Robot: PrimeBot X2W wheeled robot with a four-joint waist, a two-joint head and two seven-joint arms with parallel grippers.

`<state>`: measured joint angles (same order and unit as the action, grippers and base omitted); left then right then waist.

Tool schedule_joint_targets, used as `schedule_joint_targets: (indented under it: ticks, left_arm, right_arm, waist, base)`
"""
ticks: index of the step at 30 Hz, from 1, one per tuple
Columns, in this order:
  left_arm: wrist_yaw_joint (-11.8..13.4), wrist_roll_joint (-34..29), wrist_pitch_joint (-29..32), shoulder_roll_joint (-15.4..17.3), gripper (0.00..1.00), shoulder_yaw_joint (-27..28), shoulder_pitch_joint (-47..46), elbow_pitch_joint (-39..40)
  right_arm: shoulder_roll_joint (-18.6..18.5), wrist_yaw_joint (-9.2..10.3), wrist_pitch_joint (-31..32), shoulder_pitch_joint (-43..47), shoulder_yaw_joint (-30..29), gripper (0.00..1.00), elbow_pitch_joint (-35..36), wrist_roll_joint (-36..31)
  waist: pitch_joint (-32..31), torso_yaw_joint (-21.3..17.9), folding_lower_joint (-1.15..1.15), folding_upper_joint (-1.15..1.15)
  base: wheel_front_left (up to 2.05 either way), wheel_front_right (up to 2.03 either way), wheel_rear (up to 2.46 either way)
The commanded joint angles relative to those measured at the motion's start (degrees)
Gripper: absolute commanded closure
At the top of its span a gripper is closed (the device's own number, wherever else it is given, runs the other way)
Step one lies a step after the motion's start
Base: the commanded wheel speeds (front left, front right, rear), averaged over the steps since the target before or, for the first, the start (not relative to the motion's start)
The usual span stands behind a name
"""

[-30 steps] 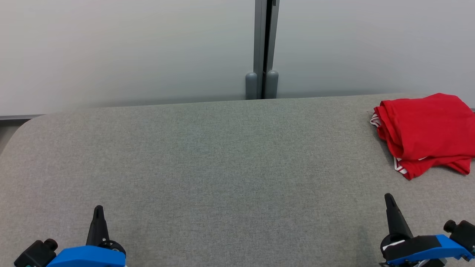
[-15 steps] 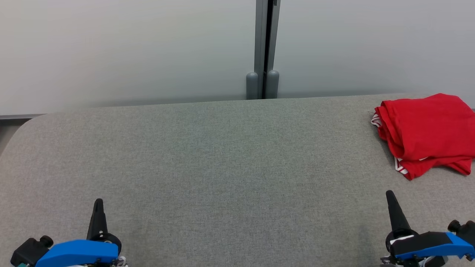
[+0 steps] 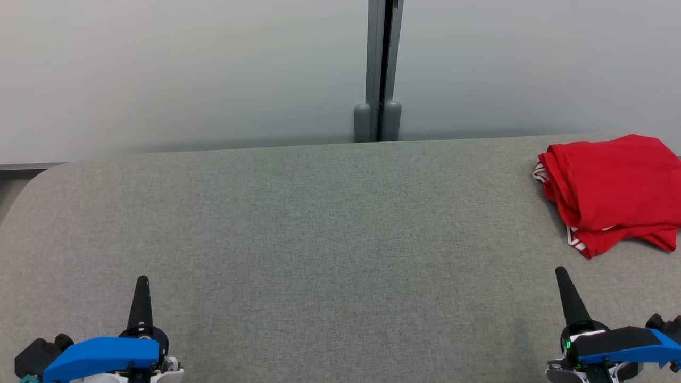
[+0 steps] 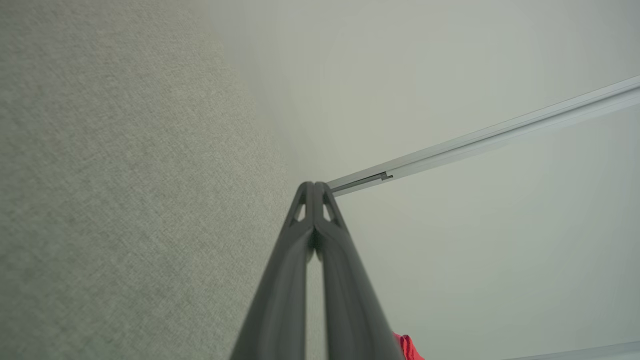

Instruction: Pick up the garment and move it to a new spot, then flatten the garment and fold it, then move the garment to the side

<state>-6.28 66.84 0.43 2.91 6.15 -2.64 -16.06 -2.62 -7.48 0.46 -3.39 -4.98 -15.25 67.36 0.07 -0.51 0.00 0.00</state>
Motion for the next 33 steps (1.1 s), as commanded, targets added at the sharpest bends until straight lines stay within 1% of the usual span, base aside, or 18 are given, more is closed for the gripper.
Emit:
schedule_joint_targets:
  ticks: [1,19,33]
  left_arm:
    - [-0.4,1.8,0.5,0.1,1.0,0.1,-1.6,0.8]
    - [-0.8,11.6,2.9,0.0,1.0,0.2,-2.6,1.3]
    - [-1.1,17.7,4.4,0.0,1.0,0.3,-3.2,1.6]
  right_arm:
    - [-0.3,-0.02,0.5,-1.5,-0.3,1.0,0.8,1.9]
    - [-0.4,-0.02,2.8,-2.2,-0.8,1.0,1.0,11.4]
    - [-0.4,-0.02,4.4,-2.5,-1.2,1.0,1.2,17.4]
  waist:
    - [0.0,0.0,0.0,0.0]
    - [0.0,0.2,0.0,0.0]
    - [0.1,0.3,0.0,0.0]
  base:
    - [0.0,0.0,0.0]
    - [0.0,0.0,0.0]
    - [0.0,0.0,0.0]
